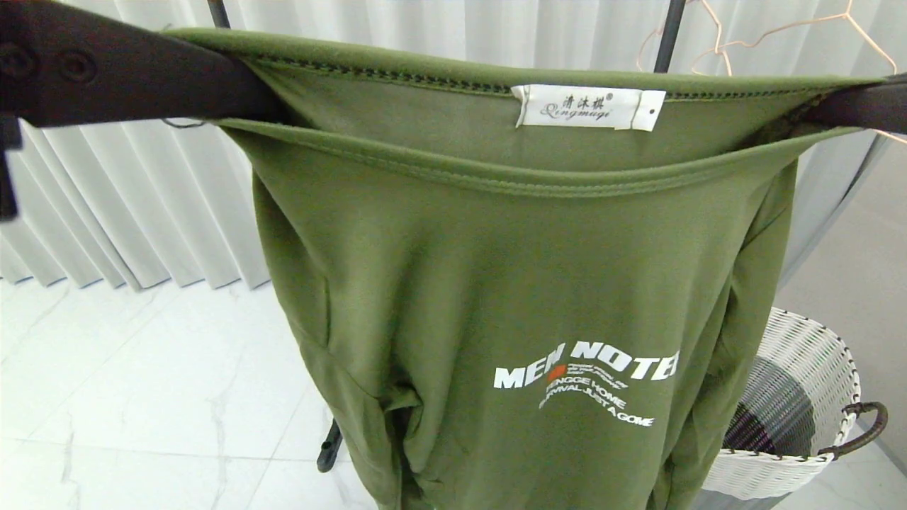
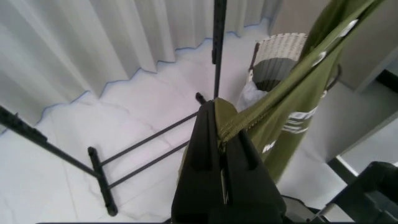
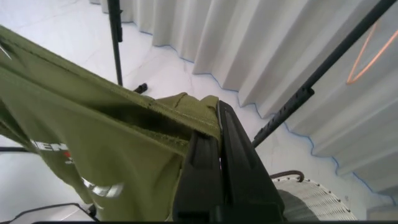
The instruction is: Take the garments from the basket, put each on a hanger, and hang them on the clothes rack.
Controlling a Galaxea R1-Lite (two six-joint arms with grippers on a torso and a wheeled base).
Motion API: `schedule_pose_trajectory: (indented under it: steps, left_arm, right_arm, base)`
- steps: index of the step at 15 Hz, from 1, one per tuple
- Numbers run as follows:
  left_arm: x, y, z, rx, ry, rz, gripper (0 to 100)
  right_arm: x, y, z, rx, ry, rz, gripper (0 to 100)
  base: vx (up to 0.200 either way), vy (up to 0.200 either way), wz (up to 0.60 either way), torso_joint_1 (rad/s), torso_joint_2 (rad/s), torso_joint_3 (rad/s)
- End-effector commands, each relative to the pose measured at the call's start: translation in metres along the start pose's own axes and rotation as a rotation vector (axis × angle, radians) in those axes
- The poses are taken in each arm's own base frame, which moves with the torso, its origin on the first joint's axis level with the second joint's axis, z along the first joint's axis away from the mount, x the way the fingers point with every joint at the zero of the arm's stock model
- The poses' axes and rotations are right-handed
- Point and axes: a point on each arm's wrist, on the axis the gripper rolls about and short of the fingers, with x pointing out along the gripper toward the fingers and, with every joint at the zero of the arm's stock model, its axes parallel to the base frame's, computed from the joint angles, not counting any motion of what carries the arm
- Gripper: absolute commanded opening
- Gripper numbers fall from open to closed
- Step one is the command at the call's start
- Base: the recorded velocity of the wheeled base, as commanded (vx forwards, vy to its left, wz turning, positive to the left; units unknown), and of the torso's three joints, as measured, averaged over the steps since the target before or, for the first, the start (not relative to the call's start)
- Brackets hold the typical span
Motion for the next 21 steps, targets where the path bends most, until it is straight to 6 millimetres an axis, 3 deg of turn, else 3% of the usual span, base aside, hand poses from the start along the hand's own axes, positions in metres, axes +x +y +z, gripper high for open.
schedule_pose_trajectory:
  steps: [1,15,16,18,21]
  left_arm:
    - [0.004,0.001,-0.001,0.01,0.01,0.017,0]
    - [0.006,0.002,-0.001,0.013,0.013,0.031,0]
    - [0.007,0.002,-0.001,0.013,0.015,0.033,0]
    - [0.008,0.006,-0.001,0.007,0.016,0.053,0]
    - [0.01,0.016,-0.002,-0.01,0.021,0.112,0]
  right_arm:
    - [-0.006,-0.008,-0.003,0.008,0.001,-0.038,0]
    - [-0.003,-0.007,-0.005,0.003,0.014,-0.042,0]
    - [-0.004,-0.007,-0.005,0.003,0.015,-0.043,100]
    - [-0.005,-0.008,-0.006,0.003,0.016,-0.045,100]
    - [-0.014,-0.008,-0.026,-0.007,0.054,-0.041,100]
  base:
    - [0.0,0.0,0.0,0.0,0.0,0.0]
    - [0.0,0.0,0.0,0.0,0.0,0.0]
    - [0.0,0.0,0.0,0.0,0.0,0.0]
    - [0.0,0.0,0.0,0.0,0.0,0.0]
    - [0.0,0.0,0.0,0.0,0.0,0.0]
